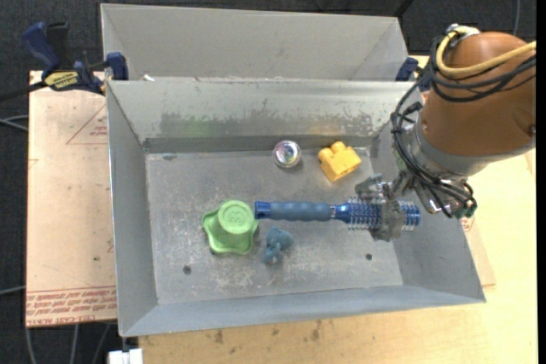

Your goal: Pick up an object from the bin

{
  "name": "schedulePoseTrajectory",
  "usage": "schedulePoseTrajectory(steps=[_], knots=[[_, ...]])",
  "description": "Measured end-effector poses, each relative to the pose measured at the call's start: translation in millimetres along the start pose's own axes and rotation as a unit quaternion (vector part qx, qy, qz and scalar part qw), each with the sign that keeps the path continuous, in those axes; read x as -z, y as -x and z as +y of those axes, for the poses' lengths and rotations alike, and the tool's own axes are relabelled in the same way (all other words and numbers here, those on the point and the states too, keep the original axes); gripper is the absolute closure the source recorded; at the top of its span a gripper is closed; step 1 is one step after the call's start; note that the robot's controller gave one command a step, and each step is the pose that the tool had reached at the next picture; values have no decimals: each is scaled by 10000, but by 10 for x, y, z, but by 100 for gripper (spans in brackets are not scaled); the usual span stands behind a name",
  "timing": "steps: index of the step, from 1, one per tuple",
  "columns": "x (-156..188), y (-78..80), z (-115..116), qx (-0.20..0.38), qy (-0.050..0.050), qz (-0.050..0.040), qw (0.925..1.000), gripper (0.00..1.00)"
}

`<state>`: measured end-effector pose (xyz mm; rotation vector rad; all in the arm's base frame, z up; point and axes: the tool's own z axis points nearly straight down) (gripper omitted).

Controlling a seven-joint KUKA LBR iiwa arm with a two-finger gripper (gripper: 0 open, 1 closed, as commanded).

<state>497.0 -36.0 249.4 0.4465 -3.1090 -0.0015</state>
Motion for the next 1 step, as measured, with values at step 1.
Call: schedulePoseTrajectory(steps=[1], knots=[[212,252,128,419,-6,-26,9991,100]])
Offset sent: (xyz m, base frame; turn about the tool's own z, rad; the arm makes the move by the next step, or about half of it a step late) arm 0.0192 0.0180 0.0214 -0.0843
